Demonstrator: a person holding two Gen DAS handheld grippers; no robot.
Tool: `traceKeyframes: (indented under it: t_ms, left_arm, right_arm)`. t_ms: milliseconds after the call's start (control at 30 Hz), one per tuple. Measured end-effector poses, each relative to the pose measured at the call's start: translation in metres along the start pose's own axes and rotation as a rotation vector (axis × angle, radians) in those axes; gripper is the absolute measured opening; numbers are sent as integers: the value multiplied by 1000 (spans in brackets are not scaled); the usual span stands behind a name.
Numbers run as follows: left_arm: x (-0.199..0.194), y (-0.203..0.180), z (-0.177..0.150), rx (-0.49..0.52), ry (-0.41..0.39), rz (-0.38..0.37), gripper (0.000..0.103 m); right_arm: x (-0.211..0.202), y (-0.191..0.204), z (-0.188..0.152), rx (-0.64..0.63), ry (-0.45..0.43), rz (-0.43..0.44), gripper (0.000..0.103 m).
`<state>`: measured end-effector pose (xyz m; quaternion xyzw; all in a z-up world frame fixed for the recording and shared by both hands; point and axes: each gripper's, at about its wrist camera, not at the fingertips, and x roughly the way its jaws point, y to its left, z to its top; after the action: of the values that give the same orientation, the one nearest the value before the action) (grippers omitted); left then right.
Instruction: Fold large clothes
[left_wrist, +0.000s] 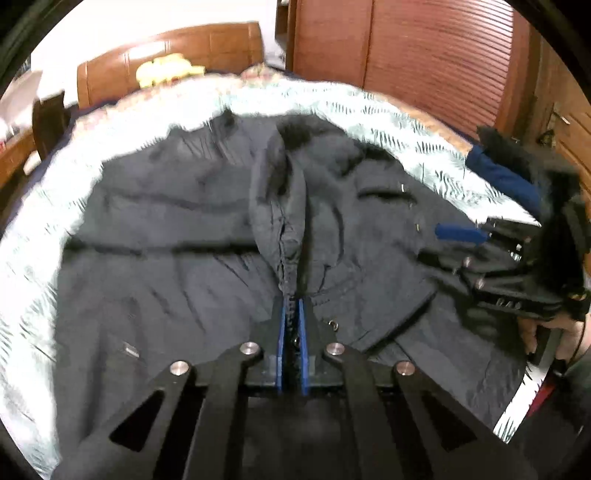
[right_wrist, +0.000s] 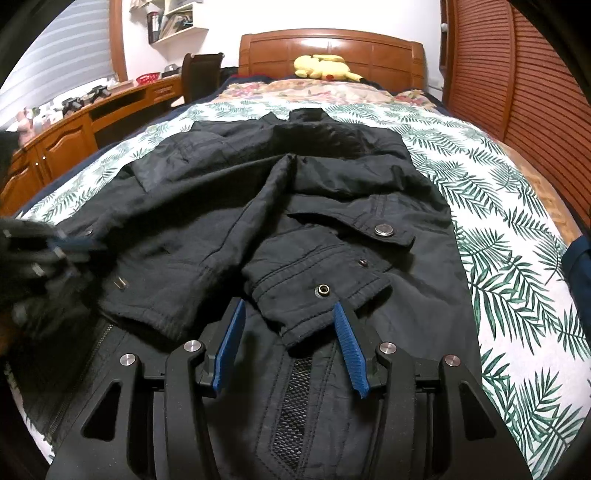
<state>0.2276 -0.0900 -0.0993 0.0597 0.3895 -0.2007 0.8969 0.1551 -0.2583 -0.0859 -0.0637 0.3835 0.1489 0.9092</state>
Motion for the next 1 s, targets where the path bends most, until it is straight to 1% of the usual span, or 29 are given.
traceKeyframes:
  t_ms: [67,133,167,333,400,467,533,633,700,733,833,1000]
  left_arm:
    - [-21,16,14,-15,-52,32,4]
    - [-34,30,26,-19,-75,73,4]
    - [-40,37,33,-6,-81,105,4]
    - [-56,63,65,21,-105,219,4]
    - [-56,73,73,22,-103,245,4]
    - [-54,83,80,9,-89,245,4]
    - [-51,87,80,-13,-74,225,5]
    - [-49,86,74,-20,-84,228,8]
    - [-48,84,67,-28,-78,208,16]
    - [-46,83,62,-29,-70,196,17]
    - [-33,76,42,-13,-25,167,24]
    - [-9,64,4,11,63,166,29]
  right_arm:
    - [1,0,0,-3,3,-1,51]
    - [2,0,1,-6,9,-1,51]
    - [2,0,1,-7,10,0,51]
    - [1,0,1,-7,10,-1,51]
    - [2,-1,1,-6,9,0,51]
    - [2,-1,1,-7,10,0,51]
    - [2,-1,1,-7,10,0,51]
    - [2,-1,1,-8,10,0,51]
    - [2,-1,0,-13,10,0,51]
    - [2,0,1,-15,10,0,51]
    - [2,0,0,-20,9,1,51]
    - [2,1,0,-23,9,0,51]
